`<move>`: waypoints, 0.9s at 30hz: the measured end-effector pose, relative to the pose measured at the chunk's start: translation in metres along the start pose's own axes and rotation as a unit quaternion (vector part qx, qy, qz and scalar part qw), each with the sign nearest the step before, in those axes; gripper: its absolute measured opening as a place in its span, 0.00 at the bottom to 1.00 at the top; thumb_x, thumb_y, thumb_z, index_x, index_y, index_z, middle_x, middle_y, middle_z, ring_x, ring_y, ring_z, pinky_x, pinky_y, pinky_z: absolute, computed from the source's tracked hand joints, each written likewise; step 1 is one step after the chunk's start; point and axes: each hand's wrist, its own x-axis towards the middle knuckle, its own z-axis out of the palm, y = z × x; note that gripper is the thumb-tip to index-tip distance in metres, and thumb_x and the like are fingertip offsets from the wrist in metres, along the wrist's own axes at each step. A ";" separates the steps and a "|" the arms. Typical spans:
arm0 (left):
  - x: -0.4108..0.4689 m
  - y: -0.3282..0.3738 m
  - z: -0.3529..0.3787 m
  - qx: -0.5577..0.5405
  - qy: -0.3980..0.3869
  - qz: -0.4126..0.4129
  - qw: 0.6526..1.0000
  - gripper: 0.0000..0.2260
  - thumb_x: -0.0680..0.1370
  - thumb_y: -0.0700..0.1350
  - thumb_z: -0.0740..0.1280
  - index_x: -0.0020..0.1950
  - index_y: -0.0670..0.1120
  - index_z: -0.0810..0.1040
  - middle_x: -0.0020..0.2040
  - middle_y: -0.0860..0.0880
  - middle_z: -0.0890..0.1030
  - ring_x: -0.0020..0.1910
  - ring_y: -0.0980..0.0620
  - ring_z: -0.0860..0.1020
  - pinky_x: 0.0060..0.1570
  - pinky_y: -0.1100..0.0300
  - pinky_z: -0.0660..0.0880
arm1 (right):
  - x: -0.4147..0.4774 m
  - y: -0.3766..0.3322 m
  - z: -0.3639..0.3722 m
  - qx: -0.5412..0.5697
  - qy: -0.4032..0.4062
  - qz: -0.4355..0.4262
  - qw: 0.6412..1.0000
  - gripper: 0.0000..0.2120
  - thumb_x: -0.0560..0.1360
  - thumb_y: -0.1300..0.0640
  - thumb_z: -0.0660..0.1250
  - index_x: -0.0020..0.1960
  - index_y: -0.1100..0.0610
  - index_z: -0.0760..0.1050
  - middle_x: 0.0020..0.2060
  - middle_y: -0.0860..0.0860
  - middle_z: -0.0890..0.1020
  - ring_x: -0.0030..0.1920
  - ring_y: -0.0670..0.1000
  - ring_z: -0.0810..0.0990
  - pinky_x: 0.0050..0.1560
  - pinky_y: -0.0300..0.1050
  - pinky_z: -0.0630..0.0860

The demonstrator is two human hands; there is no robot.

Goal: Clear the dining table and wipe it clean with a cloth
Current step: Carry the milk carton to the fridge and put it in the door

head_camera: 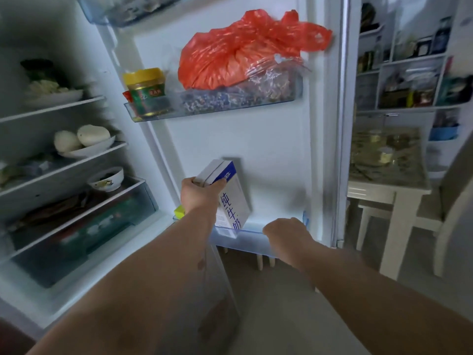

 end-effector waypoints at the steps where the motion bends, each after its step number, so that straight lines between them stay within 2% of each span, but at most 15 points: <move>1: 0.003 -0.003 -0.001 0.003 0.000 -0.004 1.000 0.22 0.66 0.46 0.80 0.53 0.44 0.73 0.43 0.49 0.80 0.39 0.48 0.81 0.29 0.63 0.73 | 0.001 -0.001 -0.001 -0.010 0.010 0.000 1.000 0.10 0.71 0.67 0.63 0.49 0.56 0.77 0.47 0.53 0.81 0.48 0.56 0.79 0.47 0.43 0.61; 4: 0.014 -0.009 -0.003 0.011 0.004 -0.016 1.000 0.23 0.65 0.46 0.80 0.54 0.43 0.73 0.45 0.47 0.82 0.40 0.47 0.82 0.29 0.62 0.74 | 0.005 -0.004 -0.006 -0.044 0.031 0.003 0.999 0.09 0.70 0.69 0.61 0.38 0.55 0.71 0.34 0.51 0.75 0.41 0.56 0.73 0.47 0.46 0.60; 7: 0.023 -0.014 -0.004 0.016 0.005 -0.024 1.000 0.23 0.66 0.46 0.80 0.53 0.43 0.72 0.43 0.47 0.81 0.36 0.49 0.80 0.27 0.62 0.72 | 0.011 -0.009 -0.008 -0.062 0.024 0.011 0.998 0.08 0.71 0.69 0.60 0.41 0.59 0.74 0.38 0.52 0.78 0.45 0.57 0.77 0.47 0.46 0.61; 10: 0.030 -0.022 -0.003 0.027 0.009 -0.025 0.999 0.23 0.65 0.46 0.80 0.51 0.44 0.72 0.44 0.46 0.81 0.37 0.47 0.80 0.30 0.60 0.76 | 0.014 -0.015 -0.010 -0.062 0.012 0.019 0.998 0.11 0.72 0.69 0.60 0.33 0.59 0.66 0.31 0.51 0.70 0.41 0.56 0.73 0.47 0.45 0.61; 12: 0.032 -0.028 -0.003 0.031 0.014 -0.031 0.999 0.23 0.64 0.46 0.81 0.52 0.43 0.72 0.44 0.46 0.81 0.39 0.46 0.81 0.34 0.57 0.78 | 0.015 -0.015 -0.012 -0.047 0.018 0.019 0.999 0.07 0.72 0.68 0.60 0.40 0.60 0.74 0.37 0.52 0.77 0.45 0.56 0.77 0.47 0.45 0.62; 14: 0.034 -0.034 -0.003 0.026 0.012 -0.039 0.999 0.25 0.64 0.46 0.81 0.54 0.43 0.73 0.43 0.46 0.81 0.37 0.46 0.81 0.32 0.57 0.78 | 0.014 -0.015 -0.013 -0.038 0.012 0.029 0.999 0.10 0.73 0.68 0.60 0.50 0.60 0.78 0.46 0.55 0.81 0.49 0.56 0.80 0.46 0.44 0.63; 15: 0.035 -0.035 -0.002 0.023 0.010 -0.040 0.999 0.25 0.64 0.46 0.81 0.54 0.43 0.73 0.42 0.47 0.81 0.35 0.47 0.80 0.31 0.59 0.76 | 0.014 -0.014 -0.013 -0.031 0.006 0.031 0.999 0.11 0.73 0.68 0.60 0.51 0.61 0.78 0.47 0.56 0.81 0.49 0.56 0.80 0.46 0.44 0.64; 18: 0.035 -0.037 -0.001 0.026 0.006 -0.029 0.999 0.25 0.65 0.47 0.80 0.54 0.43 0.72 0.39 0.49 0.79 0.32 0.51 0.76 0.29 0.61 0.71 | 0.015 -0.012 -0.011 -0.014 0.004 0.042 0.999 0.11 0.74 0.68 0.60 0.51 0.60 0.78 0.44 0.55 0.80 0.45 0.57 0.79 0.44 0.43 0.65; 22: 0.036 -0.038 -0.004 0.057 -0.025 -0.023 0.998 0.23 0.68 0.48 0.78 0.53 0.45 0.69 0.37 0.51 0.75 0.31 0.52 0.74 0.28 0.61 0.68 | 0.017 -0.011 -0.005 -0.008 0.009 0.050 0.999 0.12 0.73 0.69 0.60 0.51 0.61 0.79 0.34 0.53 0.71 0.39 0.54 0.73 0.42 0.43 0.68; 23: 0.036 -0.038 -0.004 0.057 -0.035 -0.028 0.997 0.23 0.68 0.47 0.79 0.52 0.45 0.68 0.38 0.50 0.75 0.33 0.51 0.75 0.29 0.61 0.70 | 0.017 -0.010 -0.003 -0.005 0.009 0.053 0.999 0.12 0.73 0.69 0.60 0.52 0.61 0.79 0.34 0.53 0.72 0.39 0.54 0.73 0.43 0.43 0.69; 25: 0.038 -0.038 -0.004 0.053 -0.042 -0.033 0.997 0.25 0.66 0.45 0.80 0.53 0.44 0.68 0.39 0.49 0.76 0.37 0.49 0.77 0.35 0.59 0.74 | 0.017 -0.009 0.000 0.005 0.008 0.058 0.998 0.14 0.73 0.69 0.60 0.54 0.60 0.79 0.42 0.54 0.79 0.43 0.55 0.79 0.44 0.43 0.71; 27: 0.035 -0.037 -0.004 0.061 -0.036 -0.033 0.997 0.31 0.63 0.47 0.81 0.58 0.42 0.69 0.47 0.47 0.77 0.44 0.47 0.79 0.44 0.55 0.79 | 0.016 -0.008 0.003 0.007 0.005 0.061 0.998 0.16 0.74 0.69 0.60 0.56 0.58 0.79 0.48 0.55 0.81 0.48 0.55 0.81 0.45 0.43 0.71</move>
